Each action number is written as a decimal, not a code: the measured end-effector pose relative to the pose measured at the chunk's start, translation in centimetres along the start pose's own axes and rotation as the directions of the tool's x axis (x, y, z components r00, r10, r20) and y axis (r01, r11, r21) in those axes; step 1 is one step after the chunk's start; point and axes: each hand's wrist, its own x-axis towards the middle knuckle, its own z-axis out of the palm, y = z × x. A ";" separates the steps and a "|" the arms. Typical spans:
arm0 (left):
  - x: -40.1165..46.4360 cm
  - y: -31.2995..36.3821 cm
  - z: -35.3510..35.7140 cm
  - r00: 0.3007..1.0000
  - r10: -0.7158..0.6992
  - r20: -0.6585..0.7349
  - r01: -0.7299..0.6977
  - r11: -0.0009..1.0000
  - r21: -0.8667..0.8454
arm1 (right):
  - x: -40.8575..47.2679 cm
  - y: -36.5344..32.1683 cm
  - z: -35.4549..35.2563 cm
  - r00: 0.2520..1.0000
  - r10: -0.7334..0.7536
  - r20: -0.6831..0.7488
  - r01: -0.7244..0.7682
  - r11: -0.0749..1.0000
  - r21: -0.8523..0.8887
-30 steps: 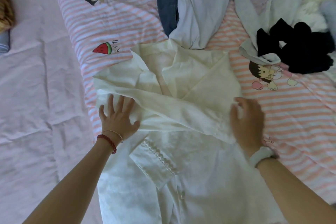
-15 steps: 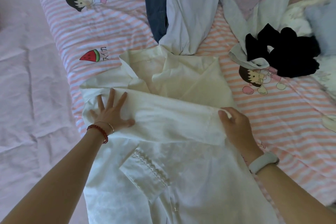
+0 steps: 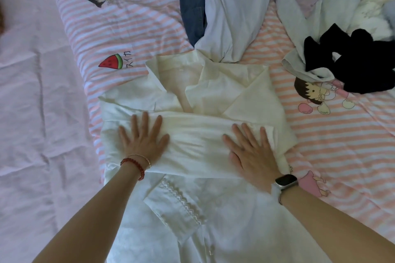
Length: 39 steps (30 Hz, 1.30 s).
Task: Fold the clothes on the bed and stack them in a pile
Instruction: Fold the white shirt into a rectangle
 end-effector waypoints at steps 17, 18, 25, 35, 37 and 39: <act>9.7 4.3 -10.4 0.879 -0.459 -0.127 0.184 0.574 -0.798 | 16.5 -1.1 -10.3 0.896 0.204 -0.394 -0.051 0.929 0.366; 10.2 4.2 -10.7 0.865 -0.498 -0.066 0.197 0.458 -0.867 | 17.3 -1.4 -10.5 0.897 0.321 -0.303 -0.145 0.862 0.485; 10.1 1.3 -8.1 0.829 -0.559 -0.033 0.231 0.394 -0.890 | 18.9 -1.3 -9.0 0.958 0.282 0.046 -0.189 0.503 0.843; 14.5 -1.4 -9.2 0.999 -0.036 -0.027 0.028 0.969 -0.245 | 21.2 3.8 -9.2 0.978 0.205 -0.042 -0.194 0.964 0.179; 14.6 -1.2 -9.9 0.999 0.043 0.008 -0.038 0.948 -0.317 | 21.6 3.7 -9.2 0.986 0.166 0.020 -0.167 0.967 0.192; 14.2 -1.0 -10.4 0.998 0.059 0.019 -0.050 0.945 -0.322 | 21.4 3.1 -9.3 0.994 0.098 0.047 -0.106 0.966 0.237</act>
